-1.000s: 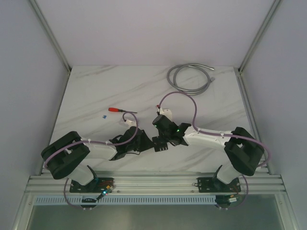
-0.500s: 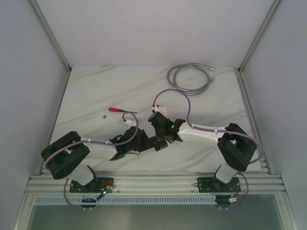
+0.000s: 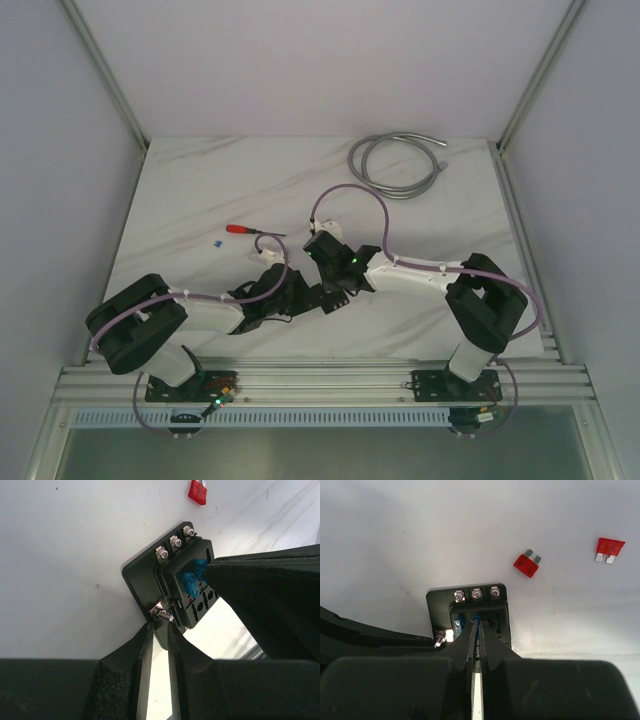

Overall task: Snap on the fuse box
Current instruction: Install the fuse at the fuse box base.

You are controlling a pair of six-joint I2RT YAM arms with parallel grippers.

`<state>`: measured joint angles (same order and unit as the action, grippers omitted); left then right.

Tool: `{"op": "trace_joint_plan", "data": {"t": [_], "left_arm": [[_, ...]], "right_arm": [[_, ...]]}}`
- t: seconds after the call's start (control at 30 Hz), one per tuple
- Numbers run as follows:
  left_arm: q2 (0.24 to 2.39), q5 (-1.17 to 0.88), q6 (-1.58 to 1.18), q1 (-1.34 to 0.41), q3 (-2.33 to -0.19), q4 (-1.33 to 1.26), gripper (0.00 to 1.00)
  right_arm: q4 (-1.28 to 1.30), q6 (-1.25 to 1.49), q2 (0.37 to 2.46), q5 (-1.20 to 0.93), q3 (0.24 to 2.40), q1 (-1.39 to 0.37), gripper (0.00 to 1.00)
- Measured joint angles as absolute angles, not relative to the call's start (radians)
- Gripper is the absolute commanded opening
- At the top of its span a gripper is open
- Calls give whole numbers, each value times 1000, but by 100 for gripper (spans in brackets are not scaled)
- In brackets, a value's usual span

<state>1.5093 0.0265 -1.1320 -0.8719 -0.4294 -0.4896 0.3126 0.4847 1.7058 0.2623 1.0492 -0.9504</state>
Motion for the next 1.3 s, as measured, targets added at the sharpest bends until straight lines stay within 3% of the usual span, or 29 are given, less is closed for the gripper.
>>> {"op": "trace_joint_plan", "data": {"t": [0.77, 1.3], "left_arm": [[1483, 62, -1132, -872, -424, -459, 29], [1229, 164, -1082, -854, -419, -298, 52]], "right_arm": [[224, 465, 1727, 298, 1036, -960, 0], [291, 422, 1622, 258, 1034, -966, 41]]}}
